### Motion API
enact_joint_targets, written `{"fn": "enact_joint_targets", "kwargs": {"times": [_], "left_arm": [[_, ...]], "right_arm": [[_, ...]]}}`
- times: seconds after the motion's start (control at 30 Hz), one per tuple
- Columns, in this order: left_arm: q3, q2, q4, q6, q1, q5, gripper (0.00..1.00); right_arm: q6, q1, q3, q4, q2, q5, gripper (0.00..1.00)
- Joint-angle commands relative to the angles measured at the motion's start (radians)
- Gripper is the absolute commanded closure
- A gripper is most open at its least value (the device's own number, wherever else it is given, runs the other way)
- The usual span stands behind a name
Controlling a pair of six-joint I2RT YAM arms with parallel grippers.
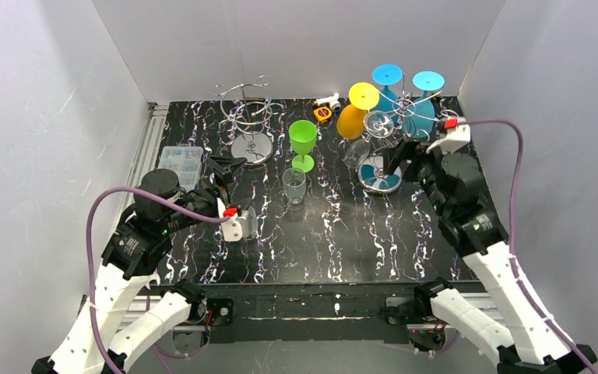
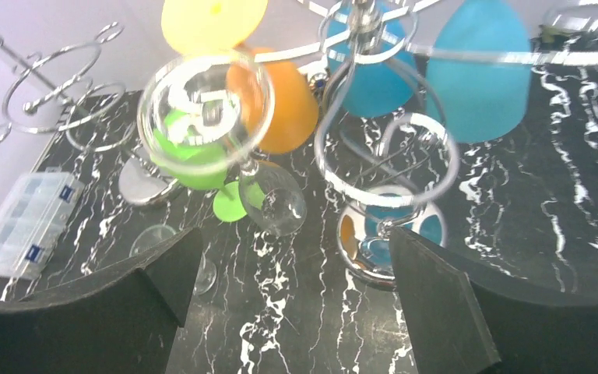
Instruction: Place the wine glass upside down on the wine glass rack
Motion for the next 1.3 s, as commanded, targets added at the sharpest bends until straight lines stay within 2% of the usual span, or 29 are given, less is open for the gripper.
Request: {"fn": "enact_joint_targets", "kwargs": {"times": [0.0, 0.27, 0.37, 0.67, 0.87, 1.03, 1.2, 1.27], "left_arm": [[-0.010, -0.028, 0.003, -0.012, -0.005, 0.022, 0.02], [-0.023, -0.054, -0.011, -0.001, -0.004, 0.006, 0.02], [-0.027, -0.059, -0.014, -0.003, -0.004, 0.007, 0.02], [-0.042, -0.067, -0.014, 0.002, -0.004, 0.011, 0.02], [-0.038, -0.071, -0.014, -0.003, -0.003, 0.014, 0.02], [-0.036, -0.077, -0.017, -0.011, -0.004, 0.016, 0.02], [-0.028, -0.081, -0.027, -0.011, -0.003, 0.015, 0.02], [-0.022, -0.081, -0.033, -0.010, -0.003, 0.012, 0.02]], "right_arm": [[0.010, -0.001, 0.260, -0.206, 0.123, 0.094, 0.02], [-0.063, -0.006, 0.664, -0.391, 0.352, 0.127, 0.06], [-0.085, -0.007, 0.741, -0.434, 0.394, 0.145, 0.07], [-0.065, -0.007, 0.675, -0.466, 0.361, 0.189, 0.10], [-0.131, -0.013, 0.757, -0.522, 0.431, 0.282, 0.20], [-0.187, -0.030, 0.757, -0.483, 0.451, 0.365, 0.27], [-0.290, -0.094, 0.754, -0.440, 0.496, 0.464, 0.27], [-0.303, -0.167, 0.767, -0.436, 0.526, 0.398, 0.27]]}}
